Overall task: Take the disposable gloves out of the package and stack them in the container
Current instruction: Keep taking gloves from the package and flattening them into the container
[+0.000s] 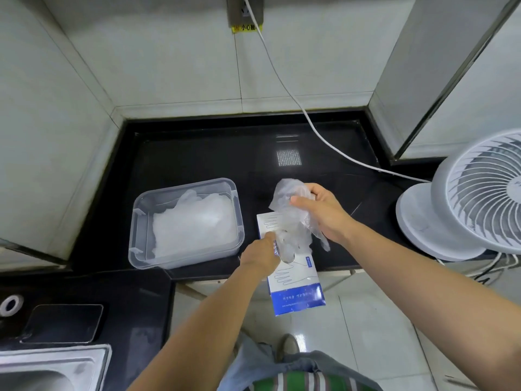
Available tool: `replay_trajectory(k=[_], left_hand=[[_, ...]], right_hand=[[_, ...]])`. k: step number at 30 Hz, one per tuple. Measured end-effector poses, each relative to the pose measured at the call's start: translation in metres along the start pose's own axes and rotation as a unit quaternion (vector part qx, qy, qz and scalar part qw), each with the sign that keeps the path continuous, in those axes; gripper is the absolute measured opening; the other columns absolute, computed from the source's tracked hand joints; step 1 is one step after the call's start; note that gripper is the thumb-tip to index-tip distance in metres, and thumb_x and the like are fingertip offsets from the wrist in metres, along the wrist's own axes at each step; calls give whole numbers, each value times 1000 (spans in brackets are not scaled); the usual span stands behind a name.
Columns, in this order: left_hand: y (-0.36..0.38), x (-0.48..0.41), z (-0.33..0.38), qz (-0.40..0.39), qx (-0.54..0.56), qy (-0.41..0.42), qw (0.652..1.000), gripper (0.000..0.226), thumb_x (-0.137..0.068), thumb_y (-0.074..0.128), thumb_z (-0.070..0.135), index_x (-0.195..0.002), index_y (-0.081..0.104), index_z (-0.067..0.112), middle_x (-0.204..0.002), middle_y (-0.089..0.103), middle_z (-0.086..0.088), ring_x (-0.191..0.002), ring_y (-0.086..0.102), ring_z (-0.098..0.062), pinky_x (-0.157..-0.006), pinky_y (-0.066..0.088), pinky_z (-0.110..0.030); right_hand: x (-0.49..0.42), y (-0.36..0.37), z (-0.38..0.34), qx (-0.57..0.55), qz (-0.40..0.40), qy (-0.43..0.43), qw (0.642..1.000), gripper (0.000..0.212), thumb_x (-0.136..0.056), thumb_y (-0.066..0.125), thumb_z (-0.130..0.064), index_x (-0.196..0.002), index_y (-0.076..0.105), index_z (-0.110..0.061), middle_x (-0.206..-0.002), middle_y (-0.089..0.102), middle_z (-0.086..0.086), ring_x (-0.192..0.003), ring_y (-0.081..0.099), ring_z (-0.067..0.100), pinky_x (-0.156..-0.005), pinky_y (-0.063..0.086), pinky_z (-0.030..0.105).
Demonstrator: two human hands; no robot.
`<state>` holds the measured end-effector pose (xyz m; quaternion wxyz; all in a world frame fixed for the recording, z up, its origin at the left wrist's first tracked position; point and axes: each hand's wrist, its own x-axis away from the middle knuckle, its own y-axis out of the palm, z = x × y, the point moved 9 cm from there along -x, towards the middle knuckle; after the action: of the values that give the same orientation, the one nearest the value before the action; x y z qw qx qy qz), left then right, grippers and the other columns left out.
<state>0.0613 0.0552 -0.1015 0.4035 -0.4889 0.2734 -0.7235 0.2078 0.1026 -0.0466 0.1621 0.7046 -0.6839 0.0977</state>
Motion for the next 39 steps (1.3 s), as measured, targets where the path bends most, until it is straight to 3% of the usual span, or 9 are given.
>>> replay_trajectory(k=[4,8,11,14,20,25,29,32,39], left_hand=[[-42,7,2,99,288,-17,952,24,-101,36,22,-102,59,13,-99,66,-10,-90,63,-25,-82,49,-37],[-77,10,-3,137,492,-54,858,38,-98,38,47,-105,62,19,-107,66,-3,-91,62,-15,-90,52,-36],[-87,12,-5,83,503,-33,860,44,-88,51,63,-104,66,25,-110,67,0,-104,61,-18,-96,48,-36],[-104,12,-15,100,502,29,858,23,-91,65,34,-87,71,13,-92,71,-5,-91,66,-20,-84,54,-30],[-143,31,-58,198,474,83,854,12,-96,59,21,-90,61,10,-66,55,6,-55,51,1,-55,42,-13],[-145,37,-113,179,428,16,886,16,-94,61,31,-101,62,17,-86,63,2,-73,58,-8,-67,48,-15],[-130,35,-134,91,490,-69,864,32,-91,60,48,-107,65,21,-101,68,0,-92,66,-15,-82,55,-28],[-142,34,-145,146,411,-108,893,23,-94,58,41,-90,65,19,-80,66,2,-73,62,-11,-65,47,-20],[-154,44,-197,285,412,-126,856,30,-102,43,24,-75,44,10,-61,37,-3,-53,33,-8,-41,30,-15]], right_hand=[[1,7,7,43,-16,27,999,54,-64,83,-29,-114,62,-28,-115,67,9,-103,69,30,-91,56,52],[2,25,5,60,-53,33,996,58,-66,83,-24,-118,58,-31,-116,66,8,-104,69,28,-93,56,50],[0,46,-2,75,-94,16,993,57,-76,79,-10,-125,55,-25,-119,67,6,-109,67,21,-96,54,41],[2,66,-6,114,-118,26,986,57,-78,80,-6,-127,53,-16,-118,66,7,-104,66,16,-82,54,27],[4,89,-3,138,-198,82,967,48,-79,78,-46,-101,71,-4,-95,71,13,-88,65,24,-85,50,40],[-12,98,-13,123,-154,55,979,23,-77,82,-23,-66,61,-19,-77,60,8,-81,54,27,-76,44,37],[-15,138,-21,167,-183,33,968,17,-82,75,-4,-81,59,-10,-74,61,10,-64,59,16,-63,50,24],[-20,164,-20,224,-203,24,953,19,-84,74,-3,-88,56,-6,-68,57,9,-54,56,11,-56,44,24],[-56,155,-38,240,-24,-15,970,5,-91,66,-9,-89,62,-7,-75,64,5,-62,57,12,-53,48,21]])
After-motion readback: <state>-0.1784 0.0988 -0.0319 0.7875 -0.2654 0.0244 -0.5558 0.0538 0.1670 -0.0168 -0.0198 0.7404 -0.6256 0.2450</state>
